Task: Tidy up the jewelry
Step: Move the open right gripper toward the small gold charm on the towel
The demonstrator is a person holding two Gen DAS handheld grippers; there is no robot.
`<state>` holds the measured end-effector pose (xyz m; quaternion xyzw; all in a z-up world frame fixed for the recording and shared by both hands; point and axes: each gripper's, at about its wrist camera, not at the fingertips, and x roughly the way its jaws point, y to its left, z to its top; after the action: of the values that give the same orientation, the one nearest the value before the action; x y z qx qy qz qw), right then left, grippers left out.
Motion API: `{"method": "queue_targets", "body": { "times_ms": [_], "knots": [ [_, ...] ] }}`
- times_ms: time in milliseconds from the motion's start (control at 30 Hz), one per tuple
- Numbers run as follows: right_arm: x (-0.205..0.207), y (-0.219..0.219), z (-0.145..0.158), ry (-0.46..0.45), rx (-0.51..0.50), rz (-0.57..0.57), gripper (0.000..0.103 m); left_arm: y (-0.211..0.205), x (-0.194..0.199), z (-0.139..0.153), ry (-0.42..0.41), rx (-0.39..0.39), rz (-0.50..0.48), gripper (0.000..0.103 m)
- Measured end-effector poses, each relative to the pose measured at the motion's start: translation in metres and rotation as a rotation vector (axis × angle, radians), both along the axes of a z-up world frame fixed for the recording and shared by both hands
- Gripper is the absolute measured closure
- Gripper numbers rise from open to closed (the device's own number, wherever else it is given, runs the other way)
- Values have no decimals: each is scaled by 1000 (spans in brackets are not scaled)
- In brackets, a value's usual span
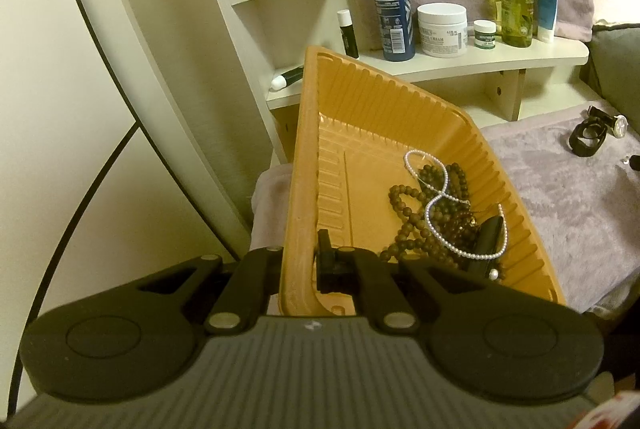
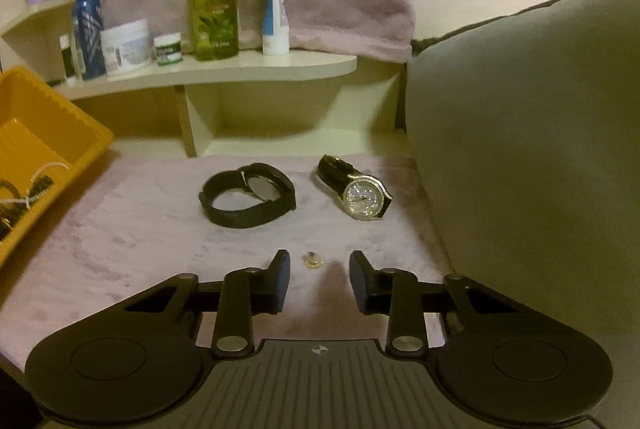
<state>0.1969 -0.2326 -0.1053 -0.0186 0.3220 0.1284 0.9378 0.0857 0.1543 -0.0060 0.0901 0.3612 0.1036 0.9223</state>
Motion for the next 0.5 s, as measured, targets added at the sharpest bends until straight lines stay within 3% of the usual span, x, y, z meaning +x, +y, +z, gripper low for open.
{"method": "queue_targets", "body": {
  "times_ms": [67,500],
  "knots": [
    [3,3,-2,-2,-15,10,80,0,1,0,2,1,0,99],
    [14,15,-10,10,-48,20,91,1,1,-1,8,3,-1,99]
  ]
}}
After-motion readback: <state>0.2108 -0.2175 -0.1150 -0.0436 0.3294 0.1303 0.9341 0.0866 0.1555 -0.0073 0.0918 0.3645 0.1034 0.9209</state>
